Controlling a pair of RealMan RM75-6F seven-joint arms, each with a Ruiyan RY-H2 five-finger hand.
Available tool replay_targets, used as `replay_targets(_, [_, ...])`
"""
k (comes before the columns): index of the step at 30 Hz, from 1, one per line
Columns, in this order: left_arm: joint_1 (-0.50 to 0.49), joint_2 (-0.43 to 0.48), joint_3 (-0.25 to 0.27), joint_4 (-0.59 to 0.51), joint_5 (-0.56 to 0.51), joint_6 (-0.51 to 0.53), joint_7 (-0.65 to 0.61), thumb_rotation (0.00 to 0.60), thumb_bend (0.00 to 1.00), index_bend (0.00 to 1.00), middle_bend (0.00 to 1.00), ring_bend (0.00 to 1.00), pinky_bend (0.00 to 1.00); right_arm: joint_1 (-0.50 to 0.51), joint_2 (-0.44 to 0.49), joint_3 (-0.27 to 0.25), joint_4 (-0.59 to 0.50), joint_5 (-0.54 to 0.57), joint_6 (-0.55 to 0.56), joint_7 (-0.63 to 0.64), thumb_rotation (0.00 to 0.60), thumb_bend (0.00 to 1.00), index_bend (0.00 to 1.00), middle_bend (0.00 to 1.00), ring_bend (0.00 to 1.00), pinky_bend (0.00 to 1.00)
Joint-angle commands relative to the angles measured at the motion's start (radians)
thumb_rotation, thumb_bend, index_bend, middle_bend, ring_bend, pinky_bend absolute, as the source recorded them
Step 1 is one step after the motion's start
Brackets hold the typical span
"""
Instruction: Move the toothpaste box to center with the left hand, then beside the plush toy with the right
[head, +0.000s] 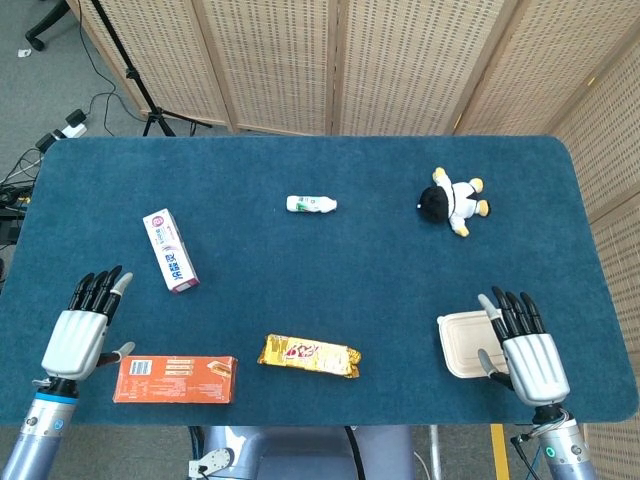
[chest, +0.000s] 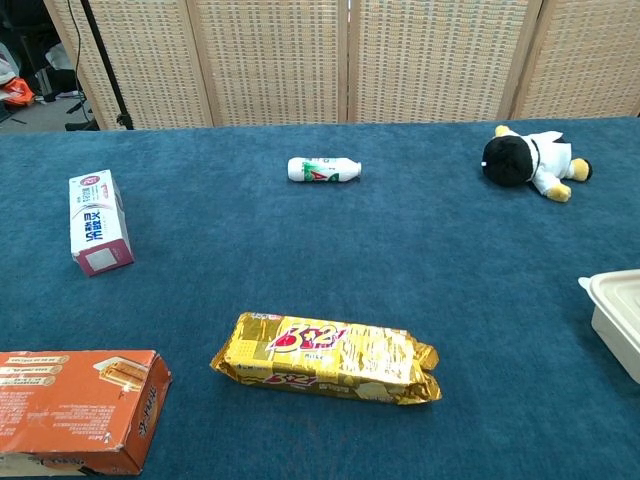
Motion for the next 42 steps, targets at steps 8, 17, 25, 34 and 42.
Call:
replay_targets(8, [-0.012, -0.001, -0.002, -0.015, -0.014, -0.026, -0.005, 0.6, 0.0, 0.0, 0.0, 0.0, 0.0, -0.001, 0.004, 0.004, 0.0, 0.003, 0.004, 0.009, 0.6, 0.41, 0.04, 0.0, 0.0, 0.0])
replay_targets(17, [-0.032, 0.02, -0.01, -0.04, -0.055, -0.08, -0.05, 0.6, 0.0, 0.0, 0.0, 0.0, 0.0, 0.0, 0.005, 0.005, 0.0, 0.005, 0.002, 0.01, 0.6, 0.41, 0.04, 0.0, 0.0, 0.0])
replay_targets(25, [-0.078, 0.112, -0.058, -0.156, -0.195, -0.206, -0.147, 0.6, 0.0, 0.0, 0.0, 0.0, 0.0, -0.001, 0.006, 0.006, 0.0, 0.003, 0.006, 0.012, 0.6, 0.41, 0.04, 0.0, 0.0, 0.0])
replay_targets(34, [-0.143, 0.243, -0.132, -0.251, -0.349, -0.383, -0.361, 0.6, 0.0, 0.0, 0.0, 0.0, 0.0, 0.0, 0.004, 0.006, 0.002, 0.003, 0.005, 0.015, 0.6, 0.41, 0.04, 0.0, 0.0, 0.0])
replay_targets(42, [-0.199, 0.328, -0.218, -0.262, -0.506, -0.566, -0.613, 0.6, 0.0, 0.0, 0.0, 0.0, 0.0, 0.002, -0.001, 0.003, 0.005, 0.004, -0.005, 0.008, 0.6, 0.41, 0.04, 0.0, 0.0, 0.0])
